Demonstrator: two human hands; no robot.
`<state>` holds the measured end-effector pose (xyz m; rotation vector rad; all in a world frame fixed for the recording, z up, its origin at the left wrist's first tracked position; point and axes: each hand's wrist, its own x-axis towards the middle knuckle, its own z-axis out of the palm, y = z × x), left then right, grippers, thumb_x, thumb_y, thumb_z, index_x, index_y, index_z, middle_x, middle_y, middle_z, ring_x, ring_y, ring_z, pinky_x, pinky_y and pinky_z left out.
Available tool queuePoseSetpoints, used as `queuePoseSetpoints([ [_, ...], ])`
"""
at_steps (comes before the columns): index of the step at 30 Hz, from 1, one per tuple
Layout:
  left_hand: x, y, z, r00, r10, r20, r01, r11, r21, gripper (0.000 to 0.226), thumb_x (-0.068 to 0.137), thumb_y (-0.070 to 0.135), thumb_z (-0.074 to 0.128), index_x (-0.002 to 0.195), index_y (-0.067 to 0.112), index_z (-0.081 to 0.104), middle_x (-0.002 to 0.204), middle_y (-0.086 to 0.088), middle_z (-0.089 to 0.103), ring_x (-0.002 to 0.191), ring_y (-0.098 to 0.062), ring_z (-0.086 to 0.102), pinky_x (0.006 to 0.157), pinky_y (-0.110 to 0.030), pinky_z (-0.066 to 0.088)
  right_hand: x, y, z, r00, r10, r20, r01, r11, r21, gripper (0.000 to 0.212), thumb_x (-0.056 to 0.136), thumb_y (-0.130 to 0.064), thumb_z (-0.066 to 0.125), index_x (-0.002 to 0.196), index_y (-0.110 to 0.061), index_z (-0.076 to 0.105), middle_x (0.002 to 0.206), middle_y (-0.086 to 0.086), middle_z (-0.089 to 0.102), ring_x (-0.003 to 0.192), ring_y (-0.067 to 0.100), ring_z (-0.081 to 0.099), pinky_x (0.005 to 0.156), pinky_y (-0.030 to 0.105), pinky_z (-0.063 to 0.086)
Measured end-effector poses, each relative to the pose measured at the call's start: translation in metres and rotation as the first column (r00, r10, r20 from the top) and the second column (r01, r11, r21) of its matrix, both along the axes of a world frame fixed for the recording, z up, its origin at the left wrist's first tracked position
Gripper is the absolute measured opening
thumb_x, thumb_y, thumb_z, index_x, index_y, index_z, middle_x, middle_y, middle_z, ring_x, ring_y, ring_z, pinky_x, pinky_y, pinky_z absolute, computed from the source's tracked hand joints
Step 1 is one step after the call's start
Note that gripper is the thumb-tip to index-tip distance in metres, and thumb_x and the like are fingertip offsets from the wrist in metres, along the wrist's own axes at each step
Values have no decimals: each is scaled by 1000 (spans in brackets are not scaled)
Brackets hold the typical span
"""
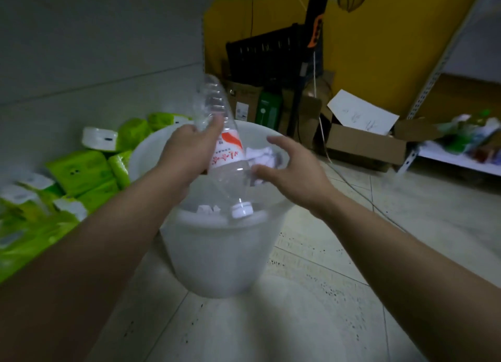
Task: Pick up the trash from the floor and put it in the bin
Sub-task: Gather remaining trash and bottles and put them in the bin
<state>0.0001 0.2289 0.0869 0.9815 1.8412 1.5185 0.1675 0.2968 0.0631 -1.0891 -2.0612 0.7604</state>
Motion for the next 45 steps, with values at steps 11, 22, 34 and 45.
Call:
queuePoseSetpoints([
  [11,62,16,24,880,-128,-458,-11,957,-289,63,81,39,64,132,5,49,132,-20,55,122,-35,50,105,-42,37,74,-3,43,943,-73,324,172,942,-288,66,81,-42,68,140,-33,40,149,-6,36,134,14,37,108,30,30],
  [22,212,74,166,715,-667,-209,431,656,-619,63,84,52,57,140,31,36,144,6,45,133,-17,38,107,-34,33,232,17,180,866,-246,436,448,769,-457,62,82,-38,69,137,-20,46,141,3,45,127,20,45,105,32,37],
  [34,203,183,166,494,-859,-134,512,412,-754,62,85,51,52,140,26,37,143,0,47,132,-21,38,106,-42,37,234,87,180,795,-276,540,591,552,-589,64,82,-41,68,139,-25,44,145,1,43,123,20,51,95,23,39],
  [45,236,289,132,426,-904,22,587,258,-767,57,86,47,52,138,26,41,143,0,45,131,-21,39,105,-37,36,267,165,162,763,-221,608,641,376,-669,59,85,-34,66,138,-20,45,143,7,44,121,24,51,98,27,40],
])
